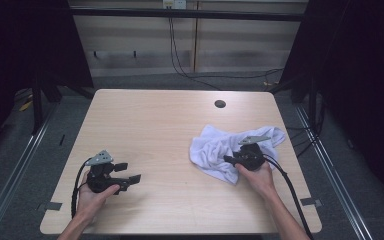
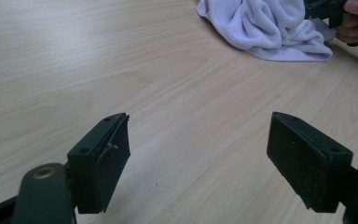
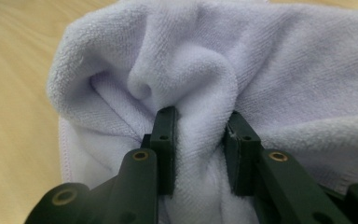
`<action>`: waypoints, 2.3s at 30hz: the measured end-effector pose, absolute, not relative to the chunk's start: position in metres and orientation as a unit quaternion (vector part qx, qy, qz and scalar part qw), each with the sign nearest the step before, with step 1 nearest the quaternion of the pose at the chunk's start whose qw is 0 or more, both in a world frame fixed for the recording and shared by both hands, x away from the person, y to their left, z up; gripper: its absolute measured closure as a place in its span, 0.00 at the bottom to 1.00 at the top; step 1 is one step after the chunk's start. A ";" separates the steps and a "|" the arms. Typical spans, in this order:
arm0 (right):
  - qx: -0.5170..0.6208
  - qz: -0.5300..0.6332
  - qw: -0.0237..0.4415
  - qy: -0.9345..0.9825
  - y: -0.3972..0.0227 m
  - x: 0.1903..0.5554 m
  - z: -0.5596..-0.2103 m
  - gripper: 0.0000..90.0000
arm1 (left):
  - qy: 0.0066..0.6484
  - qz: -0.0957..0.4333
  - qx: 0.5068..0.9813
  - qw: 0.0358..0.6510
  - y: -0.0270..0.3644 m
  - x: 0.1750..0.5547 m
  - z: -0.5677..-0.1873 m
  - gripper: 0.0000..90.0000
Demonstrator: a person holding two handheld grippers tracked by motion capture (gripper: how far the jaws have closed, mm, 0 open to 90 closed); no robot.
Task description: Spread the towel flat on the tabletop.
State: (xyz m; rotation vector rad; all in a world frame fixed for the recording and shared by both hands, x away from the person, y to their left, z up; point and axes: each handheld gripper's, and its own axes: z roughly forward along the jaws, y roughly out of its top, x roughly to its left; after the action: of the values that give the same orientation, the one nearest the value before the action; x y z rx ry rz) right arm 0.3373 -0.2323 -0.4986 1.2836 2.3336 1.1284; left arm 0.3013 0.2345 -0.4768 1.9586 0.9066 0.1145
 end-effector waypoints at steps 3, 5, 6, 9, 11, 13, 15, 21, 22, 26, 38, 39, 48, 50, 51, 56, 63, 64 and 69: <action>0.421 0.396 0.111 0.809 -0.218 0.332 -0.499 0.77 | 0.372 0.033 0.797 0.475 0.231 0.303 -0.477 0.27; 0.414 0.400 0.105 0.811 -0.212 0.329 -0.500 0.77 | 0.370 0.033 0.797 0.475 0.230 0.302 -0.477 0.29; 0.395 0.410 0.091 0.817 -0.201 0.326 -0.501 0.77 | 0.371 0.035 0.797 0.475 0.228 0.302 -0.477 0.31; 0.377 0.417 0.081 0.823 -0.185 0.320 -0.502 0.77 | 0.375 0.035 0.795 0.476 0.226 0.302 -0.477 0.33; 0.370 0.418 0.075 0.826 -0.175 0.315 -0.502 0.77 | 0.376 0.031 0.794 0.476 0.226 0.302 -0.477 0.32; 0.357 0.424 0.068 0.830 -0.164 0.310 -0.503 0.77 | 0.377 0.028 0.795 0.474 0.225 0.302 -0.477 0.30; 0.332 0.424 0.055 0.841 -0.146 0.299 -0.502 0.76 | 0.373 0.034 0.798 0.471 0.224 0.301 -0.477 0.30; 0.280 0.430 0.024 0.858 -0.111 0.282 -0.501 0.74 | 0.375 0.039 0.781 0.498 0.213 0.308 -0.472 0.44; 0.270 0.430 0.015 0.862 -0.100 0.276 -0.500 0.64 | 0.359 0.037 0.788 0.499 0.205 0.309 -0.471 0.46; 0.269 0.461 0.009 0.846 -0.100 0.275 -0.475 0.49 | 0.326 0.052 0.806 0.490 0.193 0.305 -0.465 0.57; 0.358 0.452 0.103 0.810 -0.193 0.298 -0.464 0.60 | 0.288 0.009 0.823 0.489 0.142 0.339 -0.462 0.63; 0.358 0.452 0.103 0.810 -0.193 0.298 -0.464 0.60 | 0.288 0.009 0.823 0.489 0.142 0.339 -0.462 0.60; 0.348 0.415 0.088 0.836 -0.166 0.316 -0.499 0.42 | 0.301 -0.027 0.834 0.462 0.122 0.346 -0.483 0.45; 0.340 0.408 0.087 0.843 -0.159 0.313 -0.505 0.44 | 0.296 -0.038 0.844 0.446 0.118 0.345 -0.489 0.53; 0.337 0.403 0.092 0.846 -0.156 0.311 -0.506 0.46 | 0.295 -0.038 0.847 0.439 0.116 0.344 -0.492 0.58; 0.348 0.387 0.099 0.848 -0.154 0.311 -0.504 0.74 | 0.307 -0.053 0.836 0.452 0.121 0.344 -0.491 0.75; 0.389 0.396 0.116 0.824 -0.174 0.315 -0.488 0.92 | 0.318 -0.045 0.788 0.526 0.145 0.344 -0.470 0.82; 0.395 0.408 0.112 0.815 -0.181 0.317 -0.483 0.92 | 0.319 -0.053 0.779 0.537 0.148 0.345 -0.467 0.82; 0.397 0.428 0.108 0.805 -0.190 0.314 -0.469 0.92 | 0.315 -0.054 0.766 0.557 0.152 0.342 -0.459 0.83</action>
State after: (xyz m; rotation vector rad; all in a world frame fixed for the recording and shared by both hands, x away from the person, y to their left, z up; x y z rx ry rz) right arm 0.3142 -0.1901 -0.4694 1.1685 2.3673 1.2584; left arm 0.3422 0.1524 -0.4592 1.8078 0.7437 -0.1272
